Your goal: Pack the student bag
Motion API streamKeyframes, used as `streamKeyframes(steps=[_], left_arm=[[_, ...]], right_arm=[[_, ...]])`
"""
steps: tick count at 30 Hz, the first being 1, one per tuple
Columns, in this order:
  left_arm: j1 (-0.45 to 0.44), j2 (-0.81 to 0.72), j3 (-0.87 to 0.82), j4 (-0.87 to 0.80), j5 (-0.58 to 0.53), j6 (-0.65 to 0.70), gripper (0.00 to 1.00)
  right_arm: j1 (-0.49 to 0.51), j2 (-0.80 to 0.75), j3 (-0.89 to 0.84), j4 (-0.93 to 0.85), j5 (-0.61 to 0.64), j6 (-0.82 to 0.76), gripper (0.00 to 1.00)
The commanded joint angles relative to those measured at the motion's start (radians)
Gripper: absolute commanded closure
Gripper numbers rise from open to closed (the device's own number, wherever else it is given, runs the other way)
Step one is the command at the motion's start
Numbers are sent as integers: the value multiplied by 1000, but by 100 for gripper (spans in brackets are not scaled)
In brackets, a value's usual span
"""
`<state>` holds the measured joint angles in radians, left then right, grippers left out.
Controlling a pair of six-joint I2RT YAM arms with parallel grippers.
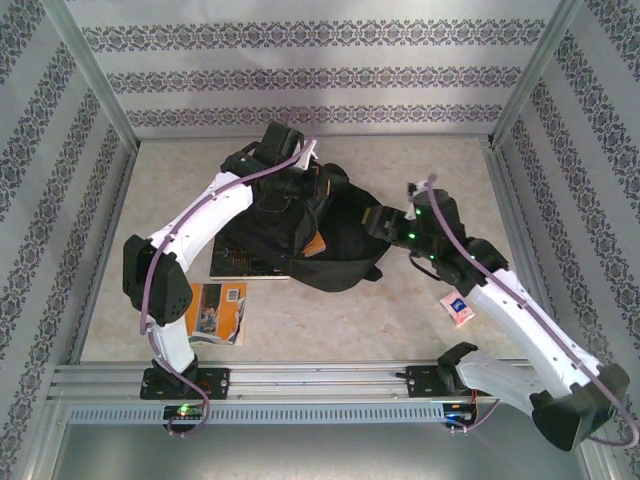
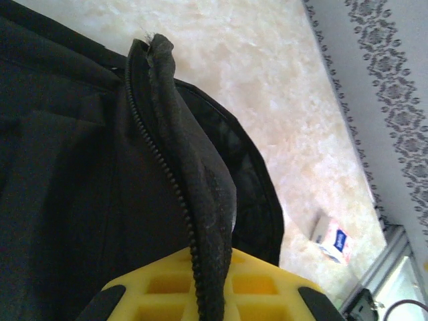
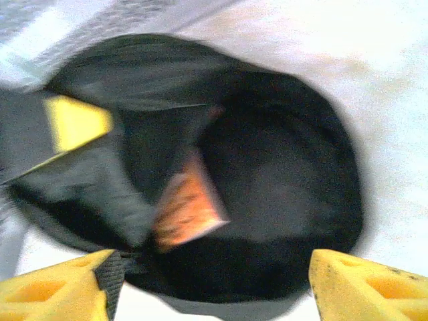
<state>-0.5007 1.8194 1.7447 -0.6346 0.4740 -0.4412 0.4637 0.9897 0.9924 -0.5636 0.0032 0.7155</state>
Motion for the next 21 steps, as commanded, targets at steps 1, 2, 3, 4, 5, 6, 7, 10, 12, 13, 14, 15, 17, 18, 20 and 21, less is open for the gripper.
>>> streamKeyframes(steps=[1,2,3,4,5,6,7,10,12,13,14,15,17,18,20,21], left_arm=[[15,-51,-54,138,74,-57,100],[16,-55,-73,161,87,-72,100],[15,-57,-90,177,99,-84,100],[16,-59,-111,200,113,-98,100],[16,-61,-129,218,123,-109,100],[16,-64,-140,228,129,-116,100],[15,-68,-149,236,133,-120,100],[15,-80,-162,252,141,-125,100],[16,-84,-168,253,137,-120,100],[15,-85,-169,251,135,-120,100],[15,-83,-168,250,138,-123,100],[16,-83,-169,251,141,-126,100],[16,-83,-172,258,149,-131,100],[16,-85,-171,259,150,-131,100],[15,-90,-172,256,149,-129,100],[15,-92,-172,256,149,-128,100]], right_arm=[[-137,18,-32,-353,118,63,15],[-202,38,-38,-396,111,78,9],[-245,56,-46,-422,110,83,3],[-293,75,-61,-442,125,91,3],[-344,91,-78,-459,134,107,3],[-381,102,-95,-466,141,119,3],[-417,110,-116,-467,159,138,2],[-500,130,-184,-430,172,180,2],[-538,152,-215,-391,152,190,2],[-551,170,-228,-365,146,193,2],[-564,193,-241,-345,137,194,2],[-576,214,-251,-323,121,194,2],[-602,272,-262,-295,85,196,3],[-607,295,-268,-284,75,199,2],[-612,334,-283,-255,63,210,3],[-611,343,-289,-241,64,214,3]])
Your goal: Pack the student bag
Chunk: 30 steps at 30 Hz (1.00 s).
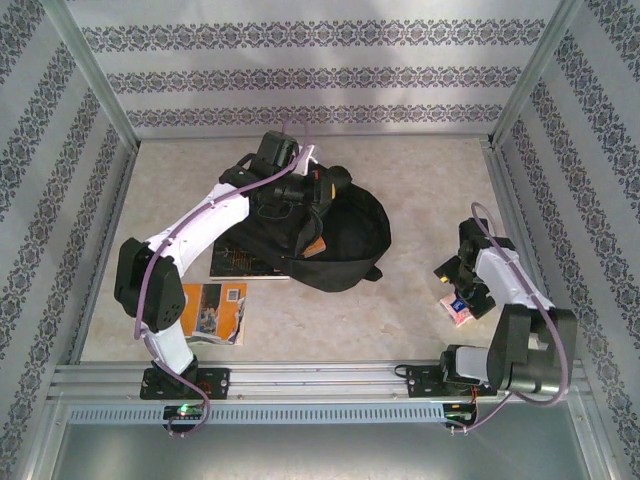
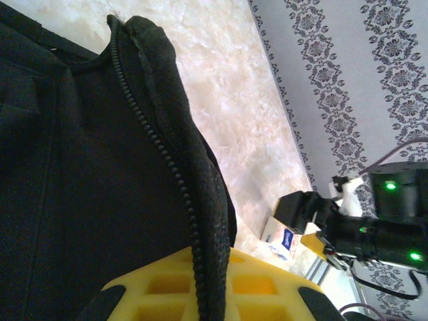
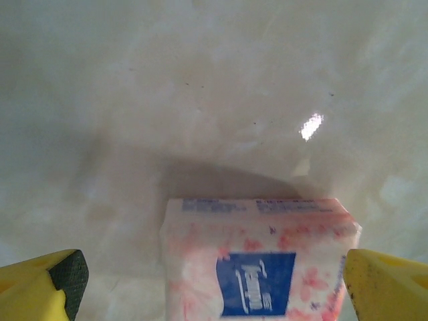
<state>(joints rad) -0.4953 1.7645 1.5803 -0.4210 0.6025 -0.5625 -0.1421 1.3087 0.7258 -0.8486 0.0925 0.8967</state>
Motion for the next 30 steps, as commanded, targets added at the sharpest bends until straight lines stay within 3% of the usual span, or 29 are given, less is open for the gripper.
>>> streamKeyframes(steps=[1,5,15,22,30], left_arm=[[11,-42,-7,41,19,-3,100],[10,-47,-6,36,13,4,100],[11,-45,-7,33,12,12,100],[11,-43,-6,30,10,16,100],[12,-45,7,1,-16,44,100]], right_arm=[[-8,34,-31,60,-25,33,3],[-18,57,-50,121,-41,20,6],[-18,9,-88,168,-43,17,35],[-3,-42,-61,156,-119,-21,37],[124,-193,49,83,-187,-57,35]])
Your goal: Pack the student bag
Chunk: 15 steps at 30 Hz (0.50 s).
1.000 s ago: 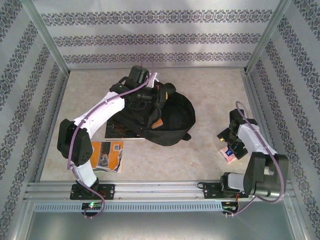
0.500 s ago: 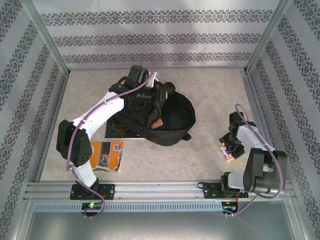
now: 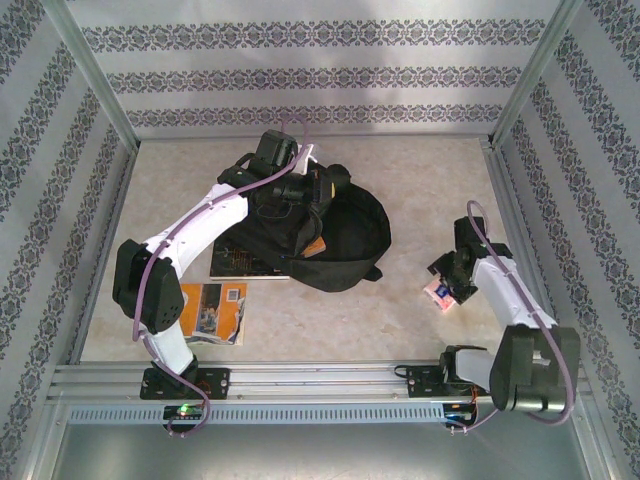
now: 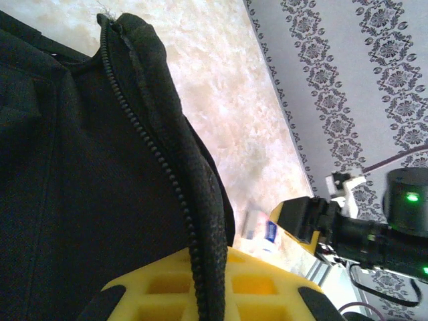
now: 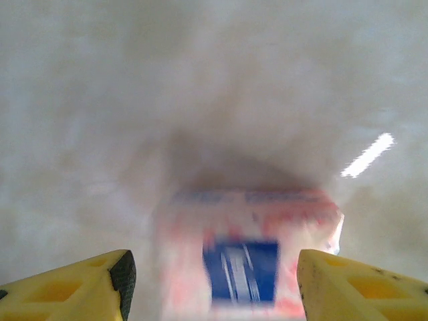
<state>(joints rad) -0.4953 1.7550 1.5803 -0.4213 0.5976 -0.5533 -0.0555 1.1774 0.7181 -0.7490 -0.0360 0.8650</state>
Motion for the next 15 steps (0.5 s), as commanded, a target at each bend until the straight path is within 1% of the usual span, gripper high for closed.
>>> streamKeyframes(steps=[1,3,5,7,10,12,13,15], left_arm=[[12,-37,9,-1,-13,38,100],[12,-40,16,-12,-18,48,100],[12,-41,20,-23,-36,60,100],[12,-37,20,-26,-41,61,100],[11,-26,31,-33,-29,57,98],[11,-29,32,-36,-33,60,98],[12,-30,31,-37,-35,61,97],[11,-37,26,-37,-43,65,97]], right_arm=[[53,-81,71,-13,-72,-26,35],[95,-117,105,-4,-88,-27,35],[145,-132,153,-15,-46,-30,35],[168,-112,188,-56,9,-36,31],[156,-56,213,-151,73,-35,16],[129,-28,197,-192,96,-34,5],[110,-18,181,-193,88,-41,3],[61,-9,137,-181,65,-59,3]])
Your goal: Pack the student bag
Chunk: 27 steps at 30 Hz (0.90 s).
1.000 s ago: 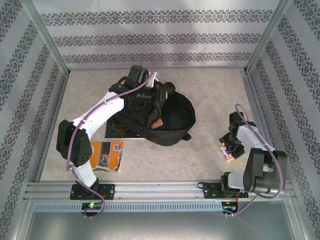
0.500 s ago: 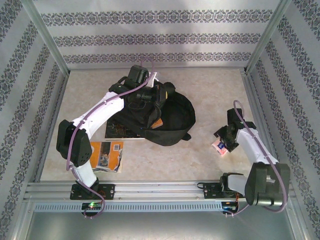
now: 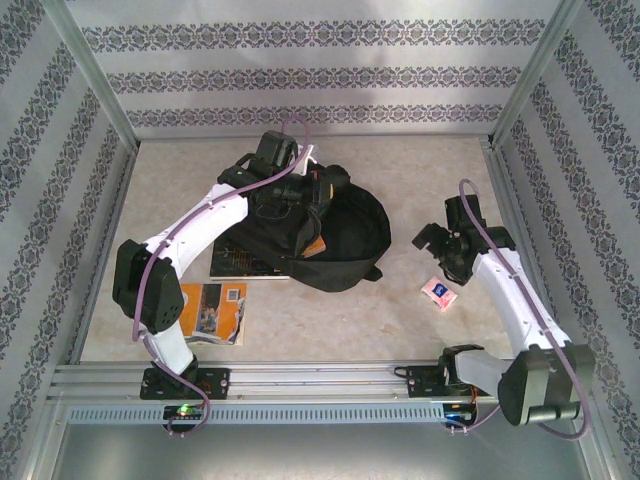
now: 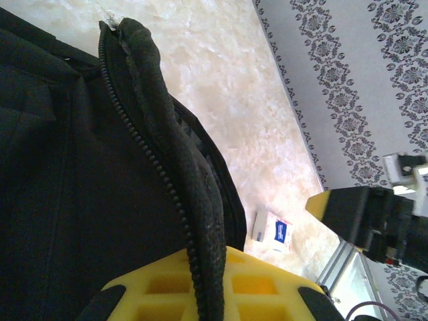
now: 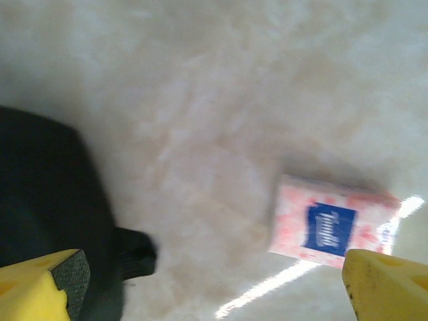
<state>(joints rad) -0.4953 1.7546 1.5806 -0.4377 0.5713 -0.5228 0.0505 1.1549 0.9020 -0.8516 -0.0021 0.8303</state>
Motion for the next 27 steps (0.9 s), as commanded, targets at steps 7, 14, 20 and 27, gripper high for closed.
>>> streamKeyframes(steps=[7,14,20,27], left_arm=[[12,-37,25,-19,-11,35,96],[12,-50,18,-14,-10,37,96],[11,-53,19,-15,-11,37,96],[12,-45,16,-13,-9,37,96]], right_arm=[[-104,82,-145,29,-37,-89,3],[-110,162,-183,156,-91,-114,2],[-117,239,-188,178,-79,-99,2],[-119,278,-213,225,-98,-94,10]])
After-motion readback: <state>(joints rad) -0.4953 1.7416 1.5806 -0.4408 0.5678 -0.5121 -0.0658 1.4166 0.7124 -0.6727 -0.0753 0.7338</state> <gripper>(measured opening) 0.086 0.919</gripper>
